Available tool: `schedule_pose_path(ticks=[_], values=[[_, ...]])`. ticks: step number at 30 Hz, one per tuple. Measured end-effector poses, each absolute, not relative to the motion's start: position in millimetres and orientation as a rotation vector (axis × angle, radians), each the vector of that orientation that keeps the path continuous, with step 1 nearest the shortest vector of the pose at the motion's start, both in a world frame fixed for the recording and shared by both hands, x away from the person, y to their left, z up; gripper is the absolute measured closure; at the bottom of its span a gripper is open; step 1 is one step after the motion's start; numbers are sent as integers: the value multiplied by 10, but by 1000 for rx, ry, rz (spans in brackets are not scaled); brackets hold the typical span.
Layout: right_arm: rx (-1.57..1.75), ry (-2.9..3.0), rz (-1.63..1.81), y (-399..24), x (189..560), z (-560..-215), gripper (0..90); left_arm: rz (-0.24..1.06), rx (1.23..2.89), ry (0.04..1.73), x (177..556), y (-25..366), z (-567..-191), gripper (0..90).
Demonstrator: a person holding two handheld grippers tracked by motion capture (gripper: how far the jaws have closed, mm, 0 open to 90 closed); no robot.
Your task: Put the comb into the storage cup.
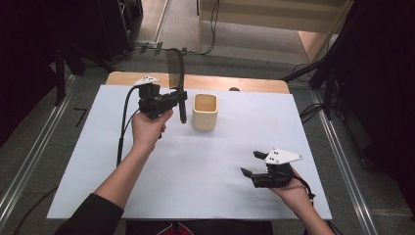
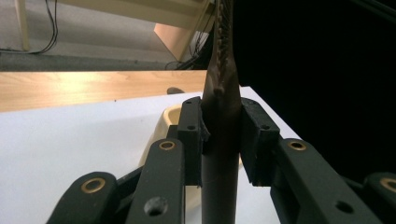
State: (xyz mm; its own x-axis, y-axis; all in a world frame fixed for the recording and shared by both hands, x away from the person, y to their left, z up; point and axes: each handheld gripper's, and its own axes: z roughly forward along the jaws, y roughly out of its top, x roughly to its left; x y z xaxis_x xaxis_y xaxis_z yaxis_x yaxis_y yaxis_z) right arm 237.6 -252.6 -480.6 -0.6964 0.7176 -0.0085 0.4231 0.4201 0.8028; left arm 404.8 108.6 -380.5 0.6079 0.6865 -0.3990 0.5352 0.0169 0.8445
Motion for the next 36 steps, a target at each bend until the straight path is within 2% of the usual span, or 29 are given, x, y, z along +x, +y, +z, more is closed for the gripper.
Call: schedule_pose_path(ticks=[36], values=[[985, 2321, 1189, -2542, 2356, -4787, 228, 219, 1633, 943, 4320, 630, -3586, 730]])
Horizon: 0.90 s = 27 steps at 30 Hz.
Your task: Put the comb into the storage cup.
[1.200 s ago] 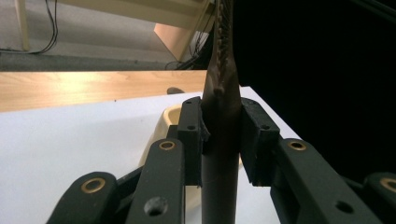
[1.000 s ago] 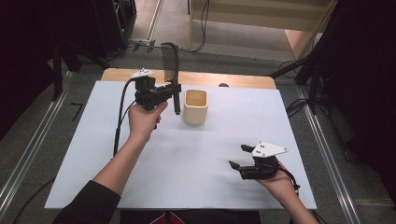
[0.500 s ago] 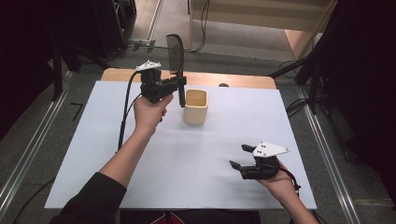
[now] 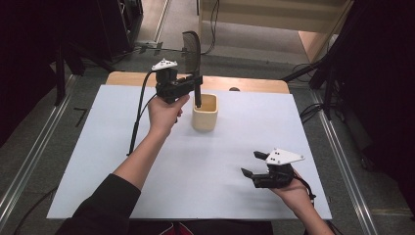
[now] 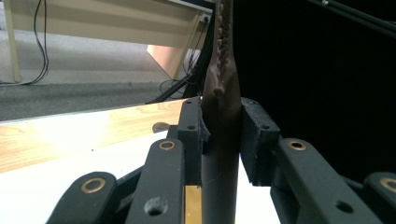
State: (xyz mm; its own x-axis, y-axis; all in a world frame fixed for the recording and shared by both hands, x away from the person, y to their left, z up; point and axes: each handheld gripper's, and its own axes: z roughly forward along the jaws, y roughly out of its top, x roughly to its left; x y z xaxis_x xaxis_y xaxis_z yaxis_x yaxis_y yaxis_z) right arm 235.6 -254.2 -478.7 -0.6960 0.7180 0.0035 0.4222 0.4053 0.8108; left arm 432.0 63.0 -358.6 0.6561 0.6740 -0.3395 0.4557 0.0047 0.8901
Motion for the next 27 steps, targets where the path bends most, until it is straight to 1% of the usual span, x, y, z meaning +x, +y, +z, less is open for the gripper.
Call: schedule_pose_path(ticks=[16, 27], values=[[989, 2314, 1203, -2556, 2357, -4782, 228, 208, 1645, 903, 4444, 446, -3673, 730], [992, 2313, 1210, -2565, 2361, -4785, 228, 235, 1696, 893, 4511, 357, -3812, 730]])
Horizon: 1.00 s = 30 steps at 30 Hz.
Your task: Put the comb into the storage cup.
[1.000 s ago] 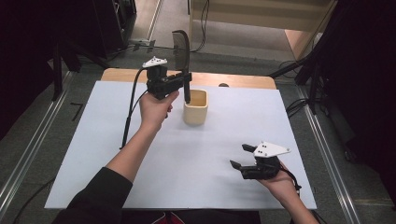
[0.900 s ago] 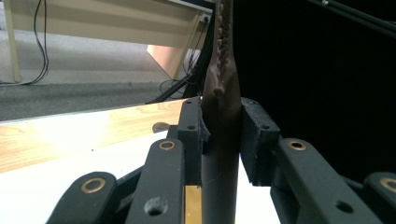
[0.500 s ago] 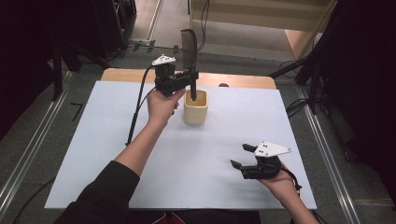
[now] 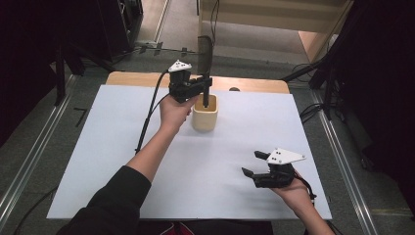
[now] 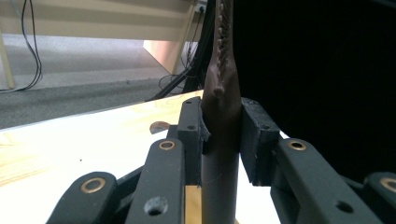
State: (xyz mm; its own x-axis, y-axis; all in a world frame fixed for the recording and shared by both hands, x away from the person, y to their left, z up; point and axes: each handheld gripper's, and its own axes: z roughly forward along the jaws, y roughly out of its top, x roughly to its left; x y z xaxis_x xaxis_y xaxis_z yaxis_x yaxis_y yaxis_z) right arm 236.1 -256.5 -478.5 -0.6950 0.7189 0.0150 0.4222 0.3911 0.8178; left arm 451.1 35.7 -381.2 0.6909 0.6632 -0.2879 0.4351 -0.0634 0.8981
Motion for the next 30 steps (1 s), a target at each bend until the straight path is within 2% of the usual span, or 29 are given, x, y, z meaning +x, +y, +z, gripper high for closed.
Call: schedule_pose_path(ticks=[30], values=[[980, 2309, 1216, -2576, 2367, -4781, 228, 236, 1752, 906, 4571, 325, -4198, 730]])
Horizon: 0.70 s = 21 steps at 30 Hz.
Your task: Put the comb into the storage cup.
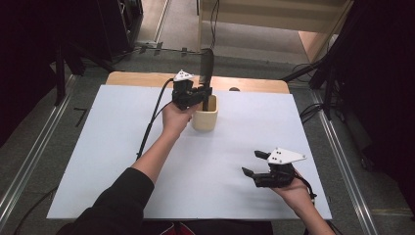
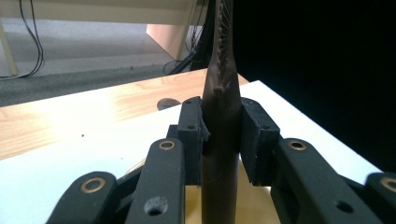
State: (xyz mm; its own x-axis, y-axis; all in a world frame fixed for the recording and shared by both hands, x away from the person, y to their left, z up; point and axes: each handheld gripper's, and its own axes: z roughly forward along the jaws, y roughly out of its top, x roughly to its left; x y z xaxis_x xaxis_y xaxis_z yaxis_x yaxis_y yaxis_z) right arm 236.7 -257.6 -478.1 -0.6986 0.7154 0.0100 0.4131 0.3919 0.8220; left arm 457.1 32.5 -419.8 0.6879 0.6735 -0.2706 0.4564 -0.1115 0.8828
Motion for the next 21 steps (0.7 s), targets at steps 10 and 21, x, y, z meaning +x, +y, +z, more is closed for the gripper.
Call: schedule_pose_path(ticks=[10, 21], values=[[982, 2315, 1208, -2569, 2365, -4784, 228, 245, 1774, 897, 4535, 326, -4240, 729], [976, 2316, 1208, -2567, 2366, -4785, 228, 251, 1801, 896, 4508, 343, -4275, 729]])
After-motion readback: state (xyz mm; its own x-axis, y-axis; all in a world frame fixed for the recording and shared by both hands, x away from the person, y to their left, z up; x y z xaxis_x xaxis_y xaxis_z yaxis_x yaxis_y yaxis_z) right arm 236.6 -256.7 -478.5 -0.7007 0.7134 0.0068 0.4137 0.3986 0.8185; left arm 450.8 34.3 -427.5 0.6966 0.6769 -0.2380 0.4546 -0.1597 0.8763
